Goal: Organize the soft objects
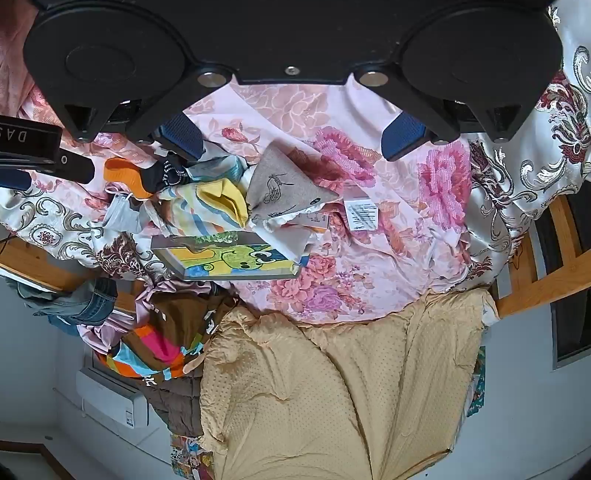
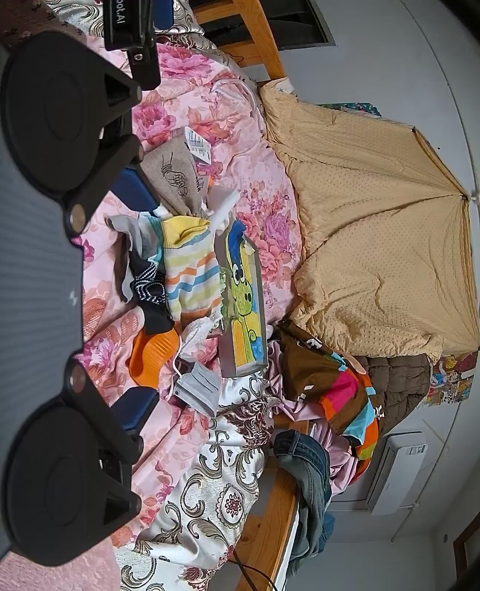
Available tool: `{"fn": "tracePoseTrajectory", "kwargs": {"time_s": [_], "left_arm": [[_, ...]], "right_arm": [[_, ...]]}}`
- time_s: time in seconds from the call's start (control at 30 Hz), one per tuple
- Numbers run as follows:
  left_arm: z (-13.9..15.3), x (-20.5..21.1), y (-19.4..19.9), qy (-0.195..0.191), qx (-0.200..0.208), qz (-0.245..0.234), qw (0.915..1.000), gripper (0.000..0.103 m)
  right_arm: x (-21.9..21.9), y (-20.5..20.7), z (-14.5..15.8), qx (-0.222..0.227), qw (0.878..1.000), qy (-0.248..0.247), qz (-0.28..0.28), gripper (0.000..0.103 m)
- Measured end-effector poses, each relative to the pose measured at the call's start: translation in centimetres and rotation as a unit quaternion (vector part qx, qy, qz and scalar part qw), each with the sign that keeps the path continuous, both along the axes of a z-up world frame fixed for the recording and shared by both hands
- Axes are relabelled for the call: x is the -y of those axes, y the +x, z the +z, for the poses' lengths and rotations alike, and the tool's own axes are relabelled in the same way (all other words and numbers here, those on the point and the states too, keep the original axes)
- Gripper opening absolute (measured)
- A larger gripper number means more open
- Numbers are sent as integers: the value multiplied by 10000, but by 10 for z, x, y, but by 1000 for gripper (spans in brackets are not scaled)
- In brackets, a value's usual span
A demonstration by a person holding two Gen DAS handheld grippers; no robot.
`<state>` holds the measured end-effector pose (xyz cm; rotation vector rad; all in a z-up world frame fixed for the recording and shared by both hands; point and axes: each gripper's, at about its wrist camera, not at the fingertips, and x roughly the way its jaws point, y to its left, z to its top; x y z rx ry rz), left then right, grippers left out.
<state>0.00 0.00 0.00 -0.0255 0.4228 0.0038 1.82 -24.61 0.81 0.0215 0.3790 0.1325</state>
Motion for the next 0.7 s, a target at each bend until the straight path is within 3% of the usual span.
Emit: {"fn": "tracePoseTrajectory", "kwargs": {"time_s": [0.7], "left_arm": [[-2, 0, 0, -28, -26, -25, 10000, 102]], "right_arm": [[0, 0, -1, 0, 10000, -2, -1, 103]]}}
